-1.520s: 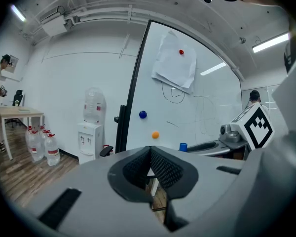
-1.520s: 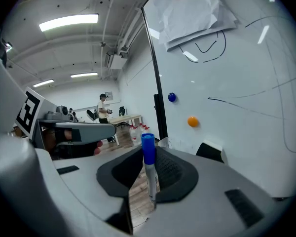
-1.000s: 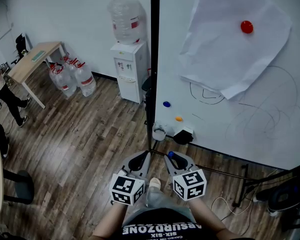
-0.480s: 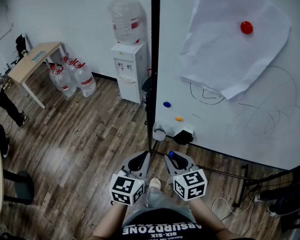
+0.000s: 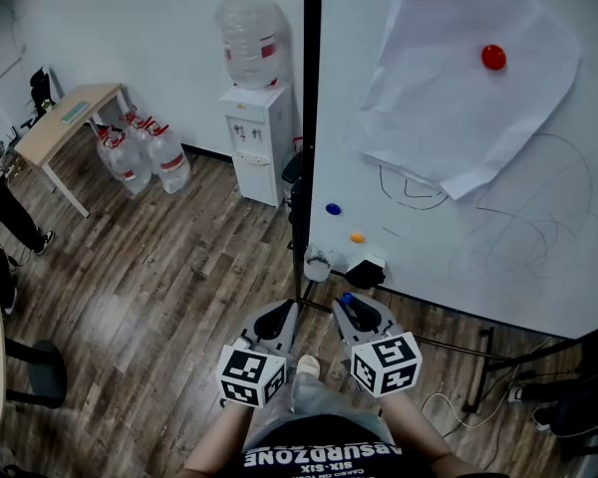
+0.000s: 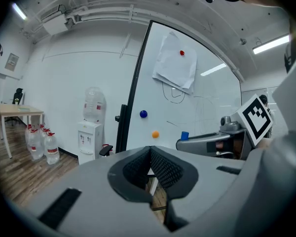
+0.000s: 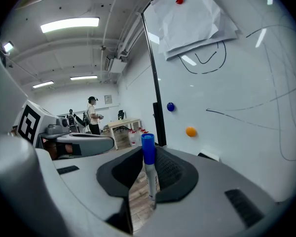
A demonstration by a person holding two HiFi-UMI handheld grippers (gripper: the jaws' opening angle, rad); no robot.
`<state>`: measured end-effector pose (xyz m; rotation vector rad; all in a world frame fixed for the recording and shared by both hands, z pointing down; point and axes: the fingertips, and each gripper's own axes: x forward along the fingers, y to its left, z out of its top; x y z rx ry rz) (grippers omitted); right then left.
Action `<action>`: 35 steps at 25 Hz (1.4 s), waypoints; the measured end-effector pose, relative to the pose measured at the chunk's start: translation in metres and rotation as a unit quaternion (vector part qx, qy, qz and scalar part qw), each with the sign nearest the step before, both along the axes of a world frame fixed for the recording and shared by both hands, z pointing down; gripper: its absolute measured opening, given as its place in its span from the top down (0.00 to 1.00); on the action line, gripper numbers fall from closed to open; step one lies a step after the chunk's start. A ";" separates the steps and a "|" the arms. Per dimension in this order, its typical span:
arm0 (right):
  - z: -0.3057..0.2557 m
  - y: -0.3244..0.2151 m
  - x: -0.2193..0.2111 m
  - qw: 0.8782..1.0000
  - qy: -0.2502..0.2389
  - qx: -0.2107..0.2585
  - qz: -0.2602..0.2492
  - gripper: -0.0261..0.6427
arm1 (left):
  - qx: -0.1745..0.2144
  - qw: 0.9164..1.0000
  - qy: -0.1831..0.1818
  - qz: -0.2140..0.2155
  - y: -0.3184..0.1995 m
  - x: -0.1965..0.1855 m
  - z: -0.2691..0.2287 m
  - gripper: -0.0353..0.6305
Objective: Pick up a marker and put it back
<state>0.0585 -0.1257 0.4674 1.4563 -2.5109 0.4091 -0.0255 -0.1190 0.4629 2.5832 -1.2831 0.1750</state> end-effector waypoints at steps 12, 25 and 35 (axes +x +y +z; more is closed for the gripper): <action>-0.021 -0.009 0.000 1.000 -0.004 0.021 0.003 0.85 | -0.003 1.000 0.006 0.002 -0.007 -0.002 0.001 0.94; -0.051 -0.032 -0.002 0.998 -0.011 0.057 0.004 0.85 | -0.003 1.000 0.010 -0.001 -0.017 -0.006 0.000 0.94; -0.076 -0.055 -0.006 0.996 -0.013 0.087 -0.002 0.85 | -0.002 1.000 0.012 -0.001 -0.027 -0.007 -0.001 0.94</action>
